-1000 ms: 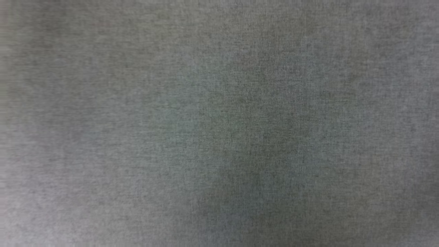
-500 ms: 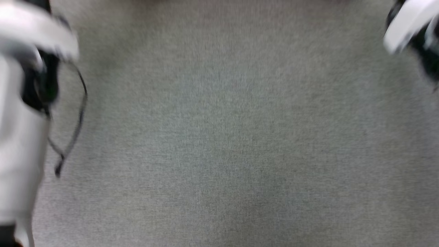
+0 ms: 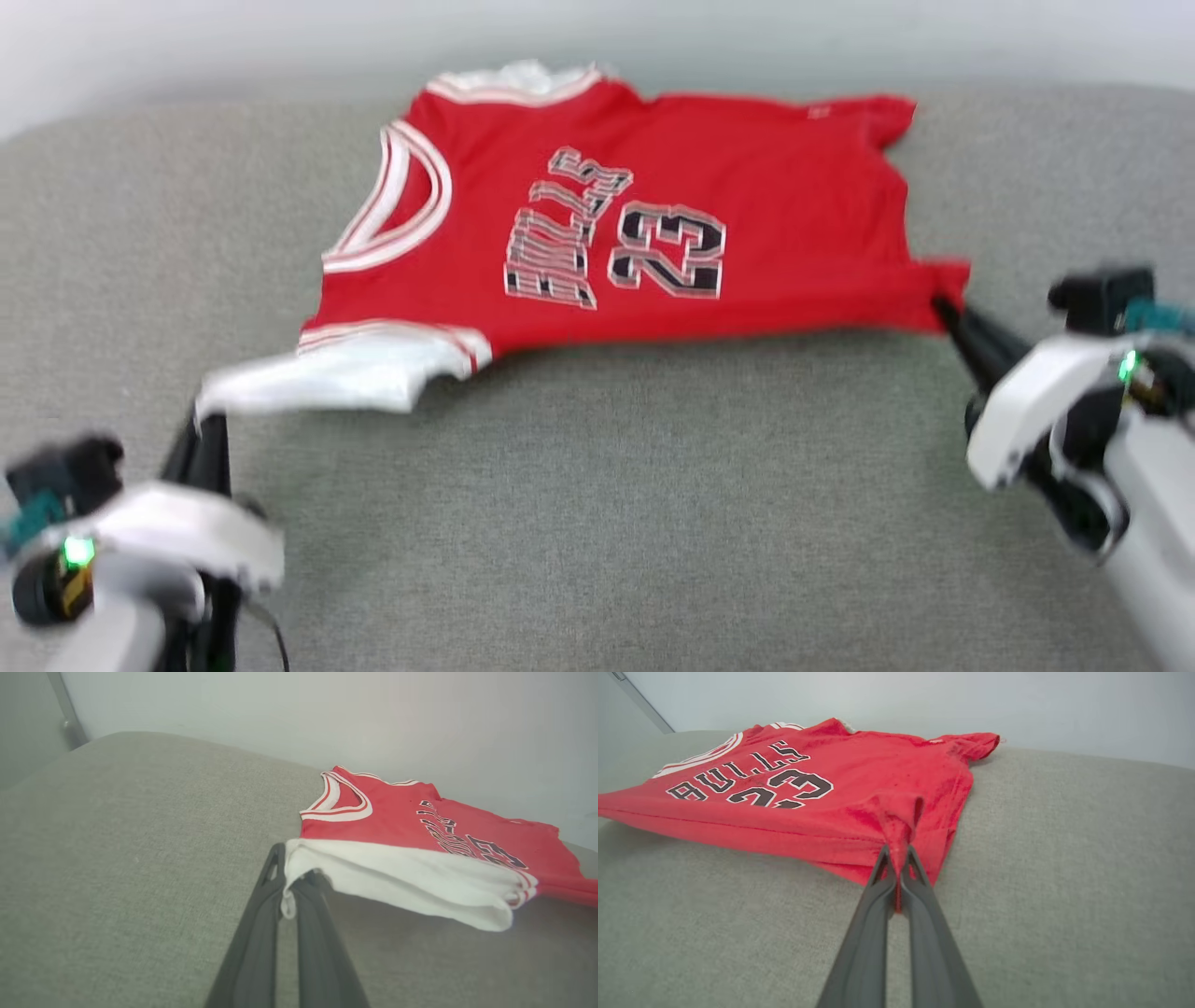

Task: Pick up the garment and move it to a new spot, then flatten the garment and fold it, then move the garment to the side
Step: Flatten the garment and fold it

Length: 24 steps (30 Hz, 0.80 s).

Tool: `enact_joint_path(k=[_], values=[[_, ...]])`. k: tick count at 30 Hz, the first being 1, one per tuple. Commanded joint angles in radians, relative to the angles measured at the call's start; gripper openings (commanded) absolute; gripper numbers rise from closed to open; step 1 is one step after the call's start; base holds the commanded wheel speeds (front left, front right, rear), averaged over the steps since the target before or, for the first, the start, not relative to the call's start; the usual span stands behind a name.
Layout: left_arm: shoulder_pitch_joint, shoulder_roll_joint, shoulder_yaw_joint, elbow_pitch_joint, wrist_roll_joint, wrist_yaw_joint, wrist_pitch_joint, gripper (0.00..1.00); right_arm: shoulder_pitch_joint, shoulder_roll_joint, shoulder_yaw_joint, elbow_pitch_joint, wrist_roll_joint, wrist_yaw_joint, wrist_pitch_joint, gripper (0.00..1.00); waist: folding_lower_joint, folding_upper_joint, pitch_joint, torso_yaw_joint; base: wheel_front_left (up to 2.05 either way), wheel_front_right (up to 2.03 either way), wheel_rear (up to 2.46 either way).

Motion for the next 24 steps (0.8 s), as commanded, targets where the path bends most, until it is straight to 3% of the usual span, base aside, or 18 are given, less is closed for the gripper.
enact_joint_path(k=[1,4,16,20,24], values=[[0.098,0.011,0.012,-0.059,-0.012,0.041,0.006,0.0,0.086,-0.008,-0.024,-0.029,-0.014,-0.002,0.001,0.0,0.0002,0.0,-0.055,0.003,0.0,0.0,0.0],[0.215,0.011,0.012,-0.143,-0.024,0.09,0.025,0.0,0.186,-0.008,-0.063,-0.078,-0.028,-0.002,0.009,0.0,0.0002,0.0,-0.077,0.011,0.0,0.0,0.0],[0.441,0.039,0.013,-0.356,-0.05,0.209,0.099,0.0,0.487,0.034,-0.243,-0.271,-0.102,-0.002,0.116,0.0,0.0002,0.0,-0.117,0.034,0.0,0.0,0.0],[0.397,0.054,0.016,-0.413,-0.031,0.212,0.104,0.0,0.523,0.062,-0.298,-0.347,-0.136,-0.002,0.167,0.0,0.0002,0.0,-0.1,0.038,0.0,0.0,0.0],[0.288,0.05,0.0,-0.401,-0.022,0.171,0.113,0.0,0.497,0.086,-0.337,-0.39,-0.157,-0.002,0.22,0.0,0.0002,0.0,-0.069,0.044,0.0,0.0,0.0]])
